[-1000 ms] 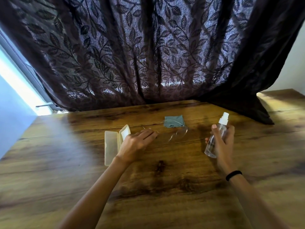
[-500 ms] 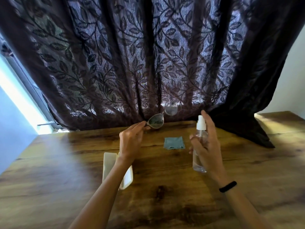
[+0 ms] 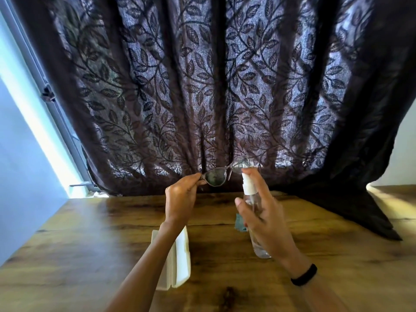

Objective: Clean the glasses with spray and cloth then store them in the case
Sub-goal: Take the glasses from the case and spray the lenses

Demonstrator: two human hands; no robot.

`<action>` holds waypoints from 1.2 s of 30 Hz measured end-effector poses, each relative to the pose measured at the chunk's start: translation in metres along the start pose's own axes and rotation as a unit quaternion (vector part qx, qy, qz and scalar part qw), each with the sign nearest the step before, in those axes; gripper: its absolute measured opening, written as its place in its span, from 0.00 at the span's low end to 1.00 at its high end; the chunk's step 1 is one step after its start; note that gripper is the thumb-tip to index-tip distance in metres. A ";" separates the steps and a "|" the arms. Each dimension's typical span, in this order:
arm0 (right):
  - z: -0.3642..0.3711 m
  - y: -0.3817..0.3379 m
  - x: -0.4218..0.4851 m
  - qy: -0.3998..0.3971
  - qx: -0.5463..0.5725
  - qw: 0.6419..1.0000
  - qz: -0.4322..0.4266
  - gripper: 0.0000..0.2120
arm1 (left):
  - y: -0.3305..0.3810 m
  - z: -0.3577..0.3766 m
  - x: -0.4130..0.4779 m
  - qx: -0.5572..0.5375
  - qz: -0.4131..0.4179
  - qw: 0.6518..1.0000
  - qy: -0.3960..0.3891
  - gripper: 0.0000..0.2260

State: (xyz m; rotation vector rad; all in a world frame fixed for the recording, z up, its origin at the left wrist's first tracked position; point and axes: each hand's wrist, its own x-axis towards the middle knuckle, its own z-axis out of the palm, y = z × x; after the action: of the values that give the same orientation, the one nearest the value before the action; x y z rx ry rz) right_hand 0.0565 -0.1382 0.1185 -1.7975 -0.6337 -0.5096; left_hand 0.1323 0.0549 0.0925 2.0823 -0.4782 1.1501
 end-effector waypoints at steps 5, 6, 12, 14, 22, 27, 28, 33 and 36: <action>0.004 -0.002 0.001 -0.008 0.015 1.000 -0.020 0.21 | 0.002 -0.004 0.000 0.010 -0.001 1.000 0.001 0.08; 0.004 -0.002 0.001 -0.007 0.016 1.000 -0.021 0.21 | 0.002 -0.004 0.001 0.013 0.000 1.000 0.003 0.08; -0.006 0.002 0.006 0.038 0.002 0.999 -0.014 0.25 | 0.001 -0.003 0.001 0.034 -0.003 0.999 0.018 0.11; -0.014 0.008 0.011 0.061 -0.027 0.998 -0.014 0.25 | 0.000 -0.004 0.000 0.032 0.005 0.999 0.025 0.11; -0.028 0.029 0.023 0.063 -0.139 0.988 -0.028 0.25 | -0.002 -0.001 -0.005 0.020 0.016 0.999 0.023 0.11; -0.015 0.029 0.020 0.045 -0.153 0.986 -0.052 0.24 | 0.001 0.002 -0.006 0.009 0.021 1.000 0.019 0.11; -0.016 0.030 0.021 0.059 -0.147 0.986 -0.052 0.24 | 0.002 0.002 -0.006 0.006 0.022 1.000 0.018 0.11; -0.035 0.037 0.027 0.124 -0.136 0.983 -0.026 0.27 | 0.002 -0.003 -0.007 0.002 0.015 1.000 0.014 0.11; -0.047 0.044 0.031 0.133 -0.162 0.978 -0.021 0.26 | 0.002 -0.004 -0.007 -0.001 0.013 1.000 0.014 0.11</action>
State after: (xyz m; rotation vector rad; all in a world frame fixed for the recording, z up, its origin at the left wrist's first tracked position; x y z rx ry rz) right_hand 0.1072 -0.1889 0.1200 -1.9766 -0.4198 -0.9076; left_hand 0.1256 0.0565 0.0889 2.0598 -0.4950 1.1927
